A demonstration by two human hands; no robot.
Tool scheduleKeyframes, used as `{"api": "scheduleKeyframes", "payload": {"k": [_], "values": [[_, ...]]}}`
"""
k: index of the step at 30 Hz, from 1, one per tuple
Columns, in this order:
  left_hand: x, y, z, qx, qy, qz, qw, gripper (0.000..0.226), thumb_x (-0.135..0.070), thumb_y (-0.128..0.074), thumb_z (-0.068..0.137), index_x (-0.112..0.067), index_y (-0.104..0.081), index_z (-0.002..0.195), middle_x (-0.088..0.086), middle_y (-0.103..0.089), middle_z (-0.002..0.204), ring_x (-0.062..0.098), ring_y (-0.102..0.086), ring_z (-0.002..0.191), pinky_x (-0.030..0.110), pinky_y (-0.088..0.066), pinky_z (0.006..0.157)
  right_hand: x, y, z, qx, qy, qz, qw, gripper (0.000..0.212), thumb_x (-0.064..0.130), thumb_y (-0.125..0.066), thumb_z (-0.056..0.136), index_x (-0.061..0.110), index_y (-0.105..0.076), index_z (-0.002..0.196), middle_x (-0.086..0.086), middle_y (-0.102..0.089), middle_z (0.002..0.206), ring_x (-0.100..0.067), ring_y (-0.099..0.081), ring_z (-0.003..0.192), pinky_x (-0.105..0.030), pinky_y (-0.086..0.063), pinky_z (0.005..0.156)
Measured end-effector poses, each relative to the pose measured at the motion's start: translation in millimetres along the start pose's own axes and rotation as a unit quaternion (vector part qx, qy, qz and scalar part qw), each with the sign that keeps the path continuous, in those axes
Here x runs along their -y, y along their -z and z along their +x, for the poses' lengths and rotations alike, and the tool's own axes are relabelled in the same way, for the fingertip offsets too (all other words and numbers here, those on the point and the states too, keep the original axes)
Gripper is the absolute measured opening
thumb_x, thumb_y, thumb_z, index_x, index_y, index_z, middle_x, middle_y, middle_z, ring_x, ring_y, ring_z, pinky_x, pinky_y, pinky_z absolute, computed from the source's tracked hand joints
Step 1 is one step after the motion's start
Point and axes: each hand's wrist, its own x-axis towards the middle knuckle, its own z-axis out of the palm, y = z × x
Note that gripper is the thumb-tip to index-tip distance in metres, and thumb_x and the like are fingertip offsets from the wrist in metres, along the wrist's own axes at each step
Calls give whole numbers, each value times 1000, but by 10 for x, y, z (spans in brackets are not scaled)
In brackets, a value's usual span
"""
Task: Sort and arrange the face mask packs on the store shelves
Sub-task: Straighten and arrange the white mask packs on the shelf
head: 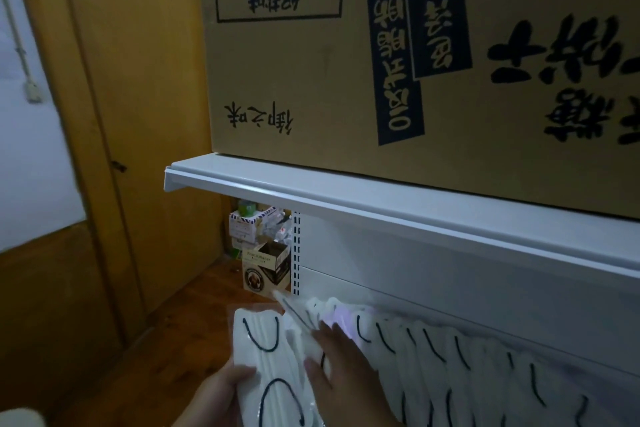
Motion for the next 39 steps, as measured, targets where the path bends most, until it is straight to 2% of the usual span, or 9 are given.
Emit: {"api": "scheduleKeyframes", "payload": {"k": [2, 4, 7, 9, 12, 17, 23, 30, 39], "values": [[18, -104, -12, 48, 15, -2, 999, 43, -21, -51, 83, 4, -63, 115, 33, -62, 117, 48, -63, 102, 54, -44, 88, 95, -72, 44, 109, -3, -25, 994, 55, 44, -42, 97, 31, -27, 148, 15, -11, 159, -5, -3, 147, -26, -6, 117], [47, -189, -14, 37, 13, 7, 999, 48, -33, -54, 79, 1, -68, 109, 29, -65, 115, 43, -67, 97, 51, -43, 84, 162, -156, 26, 170, -5, -41, 985, 65, 44, -45, 95, 28, -17, 152, 13, -6, 160, -8, 2, 147, -32, -3, 119], [95, -178, 21, 44, 19, 57, 997, 51, -40, -58, 80, -7, -65, 118, 23, -61, 126, 40, -60, 114, 54, -41, 98, 134, -231, -15, 197, -6, -37, 980, 76, 48, -51, 91, 27, -12, 152, 14, -2, 160, -8, 7, 147, -35, -4, 120], [123, -177, 43, 28, 8, 86, 996, 50, -35, -60, 79, -13, -58, 123, 17, -63, 123, 37, -59, 115, 50, -40, 102, 92, -234, -22, 205, 0, -56, 977, 81, 50, -53, 89, 25, -9, 153, 13, 2, 161, -9, 11, 147, -34, -3, 119], [199, -208, 58, 44, -2, 89, 995, 43, -6, -53, 77, -10, -60, 119, 23, -70, 109, 41, -68, 96, 42, -57, 73, 38, -242, -38, 222, -9, -52, 974, 88, 56, -52, 88, 26, -2, 153, 15, 9, 160, -6, 16, 145, -33, -1, 118], [210, -111, 147, 53, -3, 89, 995, 48, 2, -48, 77, -10, -56, 123, 32, -65, 111, 52, -63, 98, 55, -52, 85, -271, -68, -123, 143, -58, -17, 988, 74, 57, -41, 92, 36, -3, 152, 21, 19, 155, -5, 17, 144, -31, 4, 115], [273, -172, 274, 55, -5, 91, 994, 38, 2, -52, 73, -14, -57, 107, 29, -70, 92, 51, -67, 79, 54, -56, 64, -1021, 567, -330, 53, -213, -131, 967, 64, 45, -34, 100, 25, -4, 153, 1, 8, 161, -15, 7, 148, -27, 5, 116], [347, -353, 387, 57, 48, 122, 990, 38, -2, -53, 72, -12, -58, 109, 33, -68, 97, 53, -66, 78, 56, -55, 59, -1233, 752, -560, 93, -316, -242, 913, 77, 63, -24, 94, 21, 3, 153, -4, 12, 161, -26, 12, 147, -51, 5, 117], [31, -42, 194, -15, -24, 132, 991, 37, -4, -47, 80, -1, -54, 116, 31, -69, 89, 45, -68, 72, 49, -54, 68, -741, 259, -264, 121, -86, -150, 978, 70, 56, -38, 94, 26, -12, 152, 1, 13, 160, -18, 15, 147, -36, 11, 117]]}}
